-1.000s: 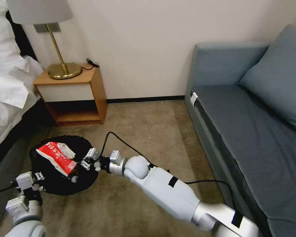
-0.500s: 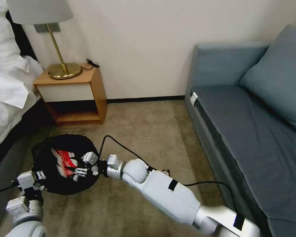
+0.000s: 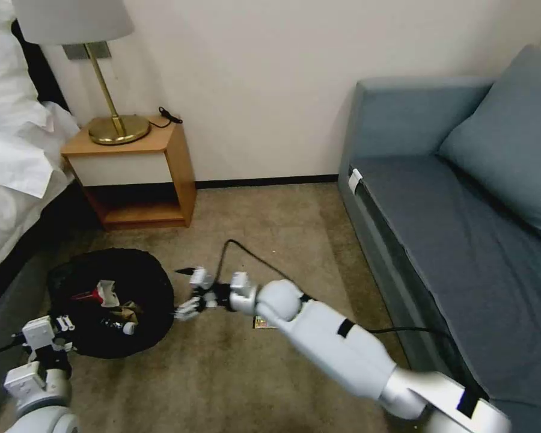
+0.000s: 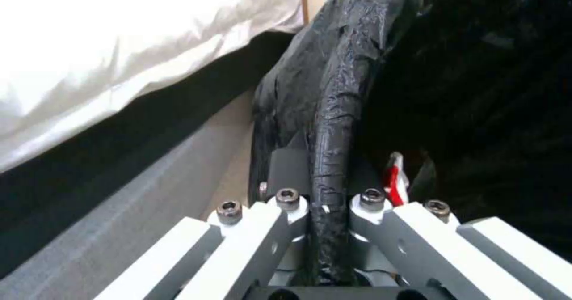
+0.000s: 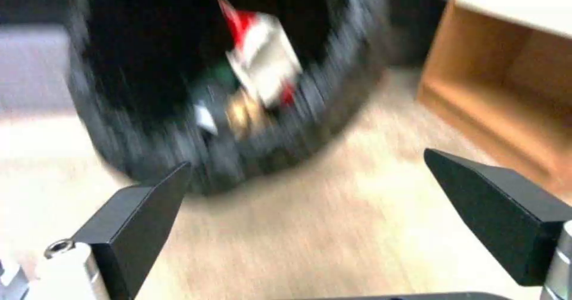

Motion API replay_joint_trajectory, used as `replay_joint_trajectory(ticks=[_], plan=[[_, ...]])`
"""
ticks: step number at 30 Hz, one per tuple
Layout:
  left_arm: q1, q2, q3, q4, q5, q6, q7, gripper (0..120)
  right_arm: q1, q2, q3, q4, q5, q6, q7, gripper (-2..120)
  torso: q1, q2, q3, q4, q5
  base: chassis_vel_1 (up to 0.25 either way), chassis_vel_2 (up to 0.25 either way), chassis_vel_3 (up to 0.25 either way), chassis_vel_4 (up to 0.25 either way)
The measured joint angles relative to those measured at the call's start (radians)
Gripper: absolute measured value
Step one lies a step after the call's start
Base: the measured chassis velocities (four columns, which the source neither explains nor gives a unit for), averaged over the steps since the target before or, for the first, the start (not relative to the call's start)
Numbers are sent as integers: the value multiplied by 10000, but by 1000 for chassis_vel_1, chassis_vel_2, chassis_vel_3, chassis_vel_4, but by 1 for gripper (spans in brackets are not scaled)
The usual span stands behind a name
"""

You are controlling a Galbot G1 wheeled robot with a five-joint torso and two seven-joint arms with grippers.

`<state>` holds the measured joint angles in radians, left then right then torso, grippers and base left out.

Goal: Pick up the trash bin, then pick up the garbage on the floor and place it into the trash bin.

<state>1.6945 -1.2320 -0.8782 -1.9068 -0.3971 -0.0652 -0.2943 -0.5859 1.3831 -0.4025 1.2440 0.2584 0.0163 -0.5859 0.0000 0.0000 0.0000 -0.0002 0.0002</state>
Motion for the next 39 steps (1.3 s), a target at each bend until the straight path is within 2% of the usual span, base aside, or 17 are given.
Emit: replay_joint_trajectory(ticks=[1,5,6,9,14,23,39], plan=[[0,0,0,0,0,0,0,4,0,0,0,0,0,0,0,99,0,0,0,0,0,0,0,0,0],[-50,40,-17,412,26,-174,-28,4,-53,-254,744,-1413,-1615,212,-451,100,0,0,0,1,-1,0,0,0,0],[-50,40,-17,412,26,-174,-28,4,-53,-254,744,-1413,-1615,212,-451,100,0,0,0,1,-1,0,0,0,0],[-99,54,-18,613,69,-302,-76,4,6,-122,1139,-2810,-2335,319,-454,100,0,0,0,0,-1,0,0,0,0],[-138,68,-14,795,93,-434,-158,4,-4,-48,1526,-3863,-2749,396,-397,100,0,0,0,1,0,0,0,0,0],[-145,43,26,856,120,-463,-167,4,-252,107,2126,-4723,-3430,515,-410,100,0,0,0,1,0,0,0,0,0],[-149,-41,36,1001,148,-568,-288,4,-557,214,2745,-5593,-3412,604,-371,100,-1,0,-1,2,-1,0,0,0,0]])
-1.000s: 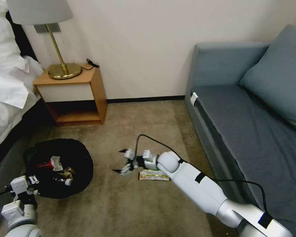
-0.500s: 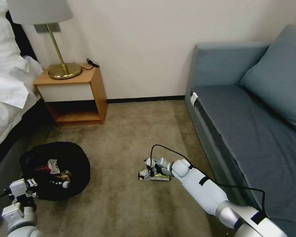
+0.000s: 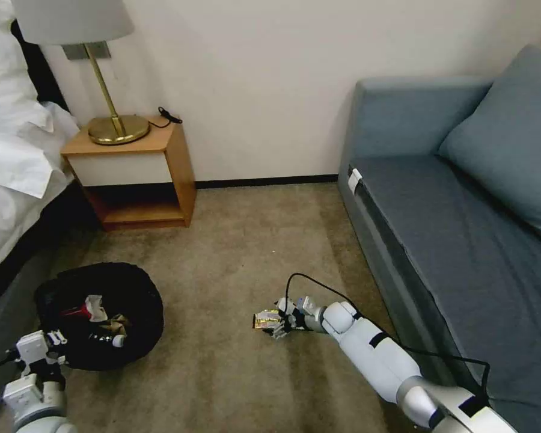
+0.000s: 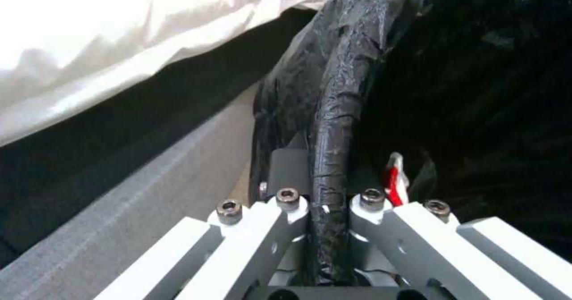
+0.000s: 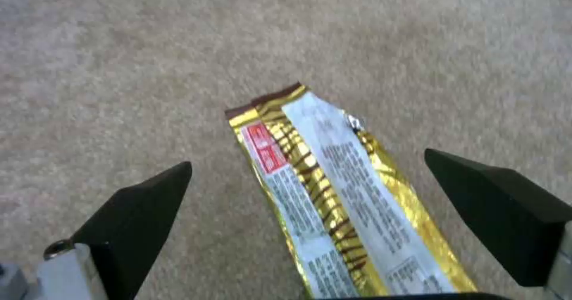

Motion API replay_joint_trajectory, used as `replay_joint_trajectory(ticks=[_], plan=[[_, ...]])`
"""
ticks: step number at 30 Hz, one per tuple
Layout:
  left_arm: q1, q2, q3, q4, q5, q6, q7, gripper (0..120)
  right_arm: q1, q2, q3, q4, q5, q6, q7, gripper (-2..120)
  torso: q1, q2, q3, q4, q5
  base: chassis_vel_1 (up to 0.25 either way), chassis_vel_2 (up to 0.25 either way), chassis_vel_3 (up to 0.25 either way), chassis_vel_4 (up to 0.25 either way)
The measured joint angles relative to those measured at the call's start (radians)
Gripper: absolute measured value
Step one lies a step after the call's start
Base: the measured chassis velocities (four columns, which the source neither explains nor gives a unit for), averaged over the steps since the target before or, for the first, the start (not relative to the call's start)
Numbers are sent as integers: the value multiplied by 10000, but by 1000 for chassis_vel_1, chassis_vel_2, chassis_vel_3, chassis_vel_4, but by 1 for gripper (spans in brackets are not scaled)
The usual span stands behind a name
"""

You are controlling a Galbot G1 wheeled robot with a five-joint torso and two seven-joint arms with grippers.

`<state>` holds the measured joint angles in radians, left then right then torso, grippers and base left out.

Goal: Pick up the trash bin, then pick up the garbage on the floor and place it into the trash bin.

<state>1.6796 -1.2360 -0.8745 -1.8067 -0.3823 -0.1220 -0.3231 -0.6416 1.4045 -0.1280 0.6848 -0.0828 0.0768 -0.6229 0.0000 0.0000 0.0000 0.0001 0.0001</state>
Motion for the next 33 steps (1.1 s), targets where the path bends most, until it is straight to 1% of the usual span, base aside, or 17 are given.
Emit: replay_joint_trajectory(ticks=[11,13,15,16,17,19,20,21,24,25,26,28,29,30,31,32,33], plan=[[-44,-70,61,88,33,-36,-50,4,73,203,436,-745,-224,178,47,100,0,0,0,0,-1,0,0,0,0],[-62,-75,67,134,100,-36,-50,4,73,228,531,-909,-356,230,-3,98,0,0,1,-1,-1,0,0,0,0],[-68,-76,69,147,117,-36,-51,4,73,249,600,-1002,-443,262,-36,93,0,0,0,-1,-1,0,0,0,0],[-68,-76,69,147,117,-36,-51,4,73,249,600,-1002,-443,262,-36,93,0,0,0,-1,-1,0,0,0,0],[-70,-75,71,150,119,-36,-50,4,83,266,647,-1063,-493,283,-59,87,0,0,0,-1,-1,0,0,0,0],[-76,-72,73,162,120,-36,-51,4,106,276,686,-1113,-530,298,-89,80,0,0,0,-1,-1,0,0,0,0],[-76,-72,73,162,120,-36,-51,4,106,276,686,-1113,-530,298,-89,80,0,0,0,-1,-1,0,0,0,0],[-80,-70,78,169,120,-36,-51,4,111,285,710,-1139,-552,308,-118,73,0,0,1,-1,-1,0,0,0,0],[-86,-66,91,171,120,-35,-50,4,113,302,755,-1162,-613,345,-170,61,0,0,0,-1,-1,0,0,0,0],[-86,-66,91,171,120,-35,-50,4,113,302,755,-1162,-613,345,-170,61,0,0,0,-1,-1,0,0,0,0],[-87,-60,92,171,119,-34,-50,4,107,300,762,-1152,-622,349,-181,54,0,0,0,0,-1,0,0,0,0],[-88,-46,92,171,113,-33,-50,4,82,296,764,-1115,-625,354,-192,48,0,0,0,0,-1,0,0,0,0],[-86,-37,92,171,108,-33,-50,4,72,291,767,-1096,-626,354,-192,41,0,0,0,0,0,0,0,0,0],[-86,-37,92,171,108,-33,-50,4,72,291,767,-1096,-626,354,-192,41,0,0,0,0,0,0,0,0,0],[-76,-36,91,172,102,-33,-50,4,64,290,771,-1089,-625,354,-192,36,1,0,0,0,-1,0,0,0,0],[-70,-35,91,172,100,-33,-50,4,62,290,773,-1084,-626,354,-191,34,0,0,0,0,0,0,0,0,0],[-53,-35,89,172,95,-34,-49,4,46,288,777,-1062,-627,351,-190,27,0,0,0,0,-1,0,0,0,0]])
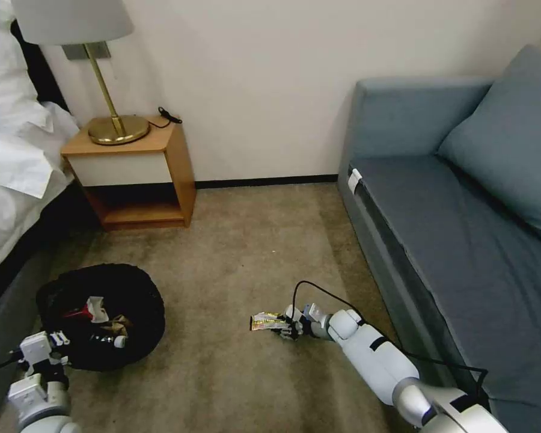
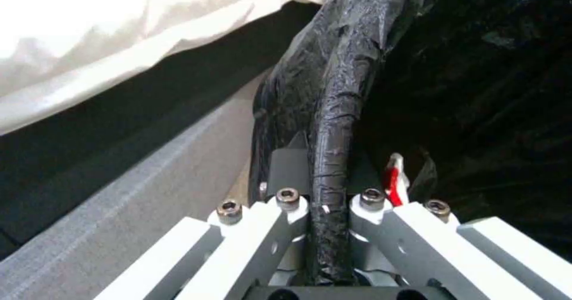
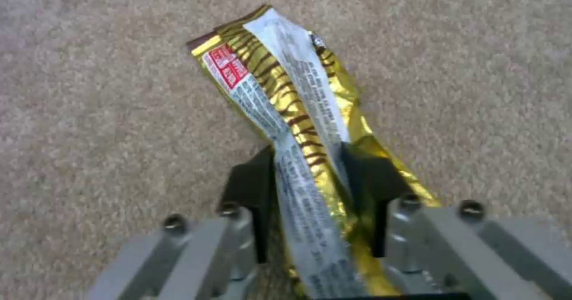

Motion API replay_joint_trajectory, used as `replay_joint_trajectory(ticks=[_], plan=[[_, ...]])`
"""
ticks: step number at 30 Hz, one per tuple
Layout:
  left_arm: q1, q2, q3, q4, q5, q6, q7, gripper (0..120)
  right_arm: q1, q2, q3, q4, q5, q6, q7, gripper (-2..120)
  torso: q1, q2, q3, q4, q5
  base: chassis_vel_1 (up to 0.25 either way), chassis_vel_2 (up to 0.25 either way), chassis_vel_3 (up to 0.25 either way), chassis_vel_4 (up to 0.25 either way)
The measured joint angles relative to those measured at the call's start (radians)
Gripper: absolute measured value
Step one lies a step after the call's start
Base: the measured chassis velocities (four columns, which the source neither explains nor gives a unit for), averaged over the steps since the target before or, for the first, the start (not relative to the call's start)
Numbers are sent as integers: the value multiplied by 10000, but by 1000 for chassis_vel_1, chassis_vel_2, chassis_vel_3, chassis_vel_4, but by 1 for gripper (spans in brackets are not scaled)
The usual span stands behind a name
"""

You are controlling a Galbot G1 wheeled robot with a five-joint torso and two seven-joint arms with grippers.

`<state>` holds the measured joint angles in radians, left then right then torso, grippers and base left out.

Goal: Pick up the trash bin, then pick up the garbage on the floor and place it into the trash bin.

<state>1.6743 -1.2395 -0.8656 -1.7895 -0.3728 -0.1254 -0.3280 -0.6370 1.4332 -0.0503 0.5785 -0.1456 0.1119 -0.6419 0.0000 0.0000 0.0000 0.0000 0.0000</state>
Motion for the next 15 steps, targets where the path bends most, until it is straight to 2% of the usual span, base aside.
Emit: replay_joint_trajectory(ticks=[2,5,6,8,15], plan=[[20,1,-5,0,-5,-10,0,4,-12,-1,3,25,0,-4,1,24,0,0,0,0,0,0,0,0,0],[67,14,-31,-2,-32,-46,2,4,-60,-8,13,175,11,-35,6,9,1,0,1,0,-1,0,0,0,0],[67,14,-31,-2,-32,-46,2,4,-60,-8,13,175,11,-35,6,9,1,0,1,0,-1,0,0,0,0],[92,20,-44,-14,-48,-61,3,4,-86,-16,29,307,51,-54,7,1,1,-1,1,0,0,0,0,0,0],[224,-75,17,-176,-16,-162,22,4,-295,-90,-101,1179,695,-81,8,0,0,0,1,0,-1,0,0,0,0]])
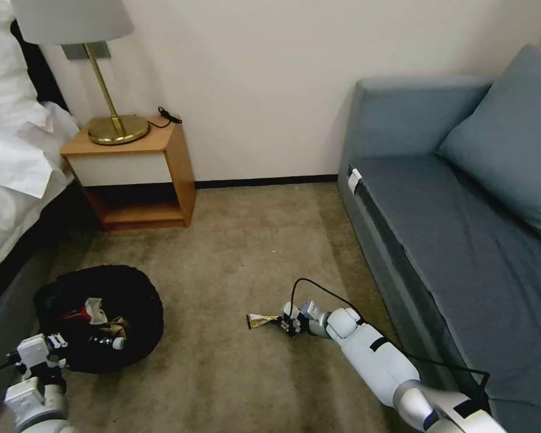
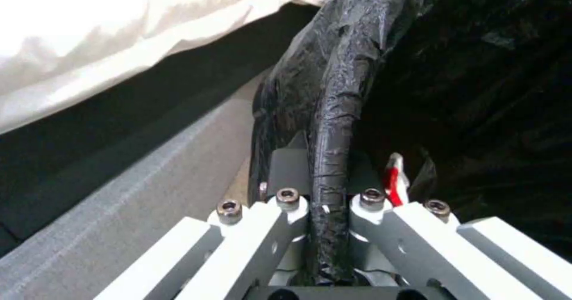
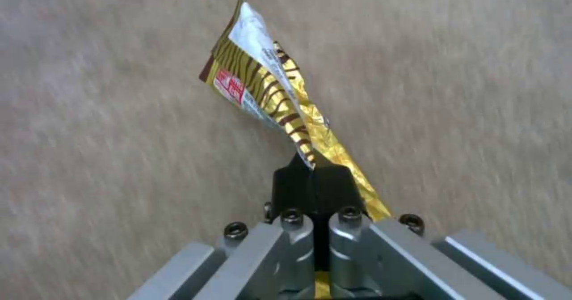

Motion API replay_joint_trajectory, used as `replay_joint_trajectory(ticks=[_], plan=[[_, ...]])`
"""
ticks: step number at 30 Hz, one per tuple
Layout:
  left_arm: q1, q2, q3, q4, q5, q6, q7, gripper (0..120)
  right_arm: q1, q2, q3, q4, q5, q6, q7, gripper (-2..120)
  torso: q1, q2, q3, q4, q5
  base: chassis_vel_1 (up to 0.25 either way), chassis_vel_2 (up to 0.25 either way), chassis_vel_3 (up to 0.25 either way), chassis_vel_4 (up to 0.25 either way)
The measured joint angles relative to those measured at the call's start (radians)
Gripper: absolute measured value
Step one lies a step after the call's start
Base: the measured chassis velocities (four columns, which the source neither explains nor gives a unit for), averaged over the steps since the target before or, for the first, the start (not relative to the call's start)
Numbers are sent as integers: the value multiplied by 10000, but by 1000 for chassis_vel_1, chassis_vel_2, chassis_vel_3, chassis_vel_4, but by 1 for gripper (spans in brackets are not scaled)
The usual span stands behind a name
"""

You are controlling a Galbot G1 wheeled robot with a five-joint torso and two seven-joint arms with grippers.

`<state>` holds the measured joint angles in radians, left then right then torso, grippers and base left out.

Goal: Pick up the trash bin, then pick up the garbage on the floor and place it into the trash bin.

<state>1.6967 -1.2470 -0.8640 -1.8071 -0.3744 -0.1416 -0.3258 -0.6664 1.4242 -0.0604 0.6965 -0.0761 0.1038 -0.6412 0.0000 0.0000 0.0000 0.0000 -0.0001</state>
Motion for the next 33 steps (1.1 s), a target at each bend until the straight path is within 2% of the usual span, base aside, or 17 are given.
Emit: replay_joint_trajectory(ticks=[3,12,14,16,17,21,29,33], plan=[[26,-18,5,-74,-17,4,2,4,-31,11,-24,131,107,1,-1,0,0,0,0,0,0,0,0,0,0],[213,-18,-38,-904,-98,284,40,4,-79,520,-294,2279,1809,-268,82,0,0,0,0,0,0,0,0,0,0],[211,-33,-17,-1017,-76,343,43,4,-3,579,-587,2780,2209,-344,185,0,0,0,-1,0,0,0,0,0,0],[136,-72,44,-1096,16,443,43,4,103,640,-1435,3805,3122,-484,508,0,0,0,0,0,-1,0,0,0,0],[136,-72,44,-1096,16,443,43,4,103,640,-1435,3805,3122,-484,508,0,0,0,0,0,-1,0,0,0,0],[70,-197,133,-1146,242,480,47,4,65,767,-2721,5209,3943,-630,942,0,0,0,-1,1,-2,0,0,0,0],[9,-384,151,-1169,506,482,45,4,-31,1171,-3557,6072,4556,-761,1421,0,0,0,0,0,-1,0,0,0,0],[75,-496,161,-1349,747,475,45,4,186,1430,-3853,5944,4675,-749,1552,0,0,0,-1,0,0,0,0,0,0]])
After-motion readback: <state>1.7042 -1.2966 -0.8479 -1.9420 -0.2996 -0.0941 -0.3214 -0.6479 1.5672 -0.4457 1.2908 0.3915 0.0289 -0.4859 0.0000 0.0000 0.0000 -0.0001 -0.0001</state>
